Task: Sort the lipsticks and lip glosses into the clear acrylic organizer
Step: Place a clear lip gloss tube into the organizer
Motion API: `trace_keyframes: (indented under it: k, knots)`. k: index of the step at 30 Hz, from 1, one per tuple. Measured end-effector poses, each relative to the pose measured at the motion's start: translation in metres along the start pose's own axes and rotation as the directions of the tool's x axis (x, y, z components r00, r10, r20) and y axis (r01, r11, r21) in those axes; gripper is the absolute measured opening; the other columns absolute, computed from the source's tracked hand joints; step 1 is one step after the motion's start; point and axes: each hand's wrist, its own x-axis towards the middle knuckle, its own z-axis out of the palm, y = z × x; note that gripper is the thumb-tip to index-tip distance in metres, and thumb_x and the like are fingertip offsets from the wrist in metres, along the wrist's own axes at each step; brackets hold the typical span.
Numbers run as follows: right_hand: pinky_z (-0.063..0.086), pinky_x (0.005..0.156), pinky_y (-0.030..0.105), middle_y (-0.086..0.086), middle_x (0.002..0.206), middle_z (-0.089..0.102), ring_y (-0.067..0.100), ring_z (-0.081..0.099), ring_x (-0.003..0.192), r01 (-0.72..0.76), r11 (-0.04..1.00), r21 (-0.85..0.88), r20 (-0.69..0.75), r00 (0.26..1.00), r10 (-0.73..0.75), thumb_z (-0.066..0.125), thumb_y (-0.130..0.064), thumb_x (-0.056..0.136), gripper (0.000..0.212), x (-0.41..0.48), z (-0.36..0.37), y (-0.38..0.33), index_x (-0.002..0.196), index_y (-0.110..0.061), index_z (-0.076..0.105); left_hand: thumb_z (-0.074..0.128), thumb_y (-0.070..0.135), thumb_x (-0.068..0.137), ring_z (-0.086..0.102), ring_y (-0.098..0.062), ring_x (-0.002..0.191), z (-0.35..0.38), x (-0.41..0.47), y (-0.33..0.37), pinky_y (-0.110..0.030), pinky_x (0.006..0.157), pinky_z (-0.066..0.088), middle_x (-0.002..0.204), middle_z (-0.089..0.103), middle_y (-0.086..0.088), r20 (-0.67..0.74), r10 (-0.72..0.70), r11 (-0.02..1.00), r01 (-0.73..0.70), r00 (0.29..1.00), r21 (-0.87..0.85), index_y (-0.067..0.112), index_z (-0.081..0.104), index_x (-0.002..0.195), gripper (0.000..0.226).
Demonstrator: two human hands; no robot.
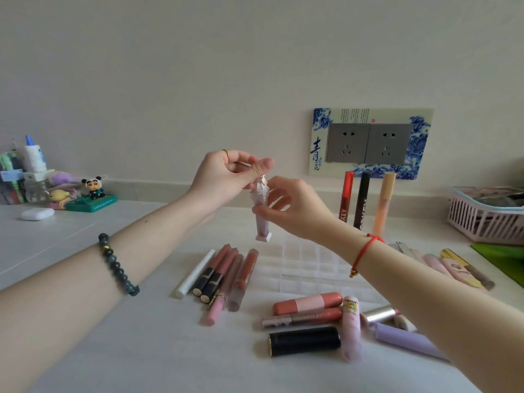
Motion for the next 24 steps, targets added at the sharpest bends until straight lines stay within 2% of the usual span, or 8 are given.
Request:
trace_keyframes:
  k: [2,5,7,9,12,17,20,24]
  knots:
    - [0.054,0.072,0.025,-0.006,0.077,0.063,0.006,0.061,0.070,-0.005,1.000,-0.013,-0.009,1.000,0.005,0.070,-0.020,0.076,0.018,-0.001,-0.012,-0.001,0.091,-0.013,0.061,0.070,0.054,0.047,0.063,-0.001,0.055,0.010,0.003,0.003,-0.014,0.062,0.052,0.058,0.069,0.013,0.035,0.030,0.998,-0.027,0.999,-0.062,0.024,0.063,0.076,0.042]
    - [0.055,0.073,0.030,-0.001,0.079,0.065,0.011,0.064,0.072,-0.024,0.999,-0.037,0.002,1.000,0.024,0.069,-0.018,0.077,0.012,-0.002,-0.034,-0.001,0.082,-0.016,0.058,0.069,0.052,0.054,0.064,-0.001,0.066,0.021,0.006,0.002,-0.016,0.067,0.053,0.078,0.071,0.009,0.086,0.069,0.993,-0.060,0.994,-0.103,0.028,0.063,0.087,0.041]
    - [0.055,0.072,0.032,0.000,0.079,0.066,0.013,0.065,0.072,-0.029,0.998,-0.064,0.015,0.999,0.030,0.069,-0.017,0.078,0.019,-0.001,-0.049,-0.002,0.072,-0.022,0.052,0.065,0.050,0.058,0.062,0.004,0.069,0.025,0.007,-0.003,-0.015,0.070,0.050,0.088,0.067,0.011,0.122,0.070,0.994,-0.058,0.990,-0.094,0.030,0.060,0.094,0.041]
    - [0.055,0.077,0.037,0.004,0.084,0.069,0.017,0.067,0.076,-0.042,0.996,-0.085,0.032,0.999,0.045,0.069,-0.018,0.078,0.013,0.001,-0.063,-0.002,0.079,-0.015,0.056,0.064,0.049,0.059,0.062,0.008,0.074,0.030,0.006,-0.010,-0.009,0.070,0.047,0.091,0.066,0.013,0.181,0.054,0.996,-0.040,0.982,-0.077,0.032,0.057,0.097,0.043]
    - [0.054,0.081,0.038,0.004,0.086,0.071,0.015,0.068,0.076,-0.061,0.994,-0.095,0.039,0.997,0.065,0.069,-0.017,0.077,0.022,0.006,-0.080,-0.005,0.094,-0.006,0.061,0.067,0.049,0.058,0.065,0.002,0.088,0.037,0.006,-0.019,-0.009,0.075,0.045,0.091,0.071,0.013,0.276,-0.001,1.000,0.004,0.961,-0.013,0.033,0.060,0.095,0.041]
    - [0.055,0.077,0.031,-0.003,0.074,0.071,0.006,0.066,0.064,-0.071,0.988,-0.134,0.088,0.993,0.083,0.071,-0.017,0.073,0.014,0.014,-0.094,-0.009,0.083,-0.013,0.062,0.076,0.023,0.070,0.069,-0.009,0.084,0.054,0.007,-0.026,-0.023,0.087,0.049,0.088,0.074,-0.001,0.335,-0.016,1.000,0.024,0.942,-0.020,0.019,0.070,0.087,0.018]
    - [0.053,0.084,0.039,-0.001,0.078,0.073,0.014,0.069,0.074,-0.084,0.985,-0.153,0.107,0.989,0.101,0.071,-0.022,0.073,0.016,0.018,-0.100,-0.010,0.086,-0.018,0.063,0.072,0.014,0.075,0.069,-0.010,0.079,0.061,0.011,-0.025,-0.017,0.079,0.050,0.087,0.073,-0.003,0.353,0.003,0.998,0.019,0.936,-0.059,0.008,0.069,0.090,0.017]
    - [0.055,0.078,0.032,-0.007,0.083,0.071,0.005,0.068,0.072,-0.084,0.994,-0.068,0.125,0.988,0.092,0.066,-0.025,0.080,0.014,0.025,-0.116,-0.013,0.093,-0.024,0.062,0.064,0.014,0.083,0.067,-0.001,0.075,0.065,0.015,-0.024,-0.006,0.068,0.045,0.075,0.072,0.009,0.450,0.020,0.999,-0.004,0.893,-0.036,0.011,0.067,0.087,0.006]
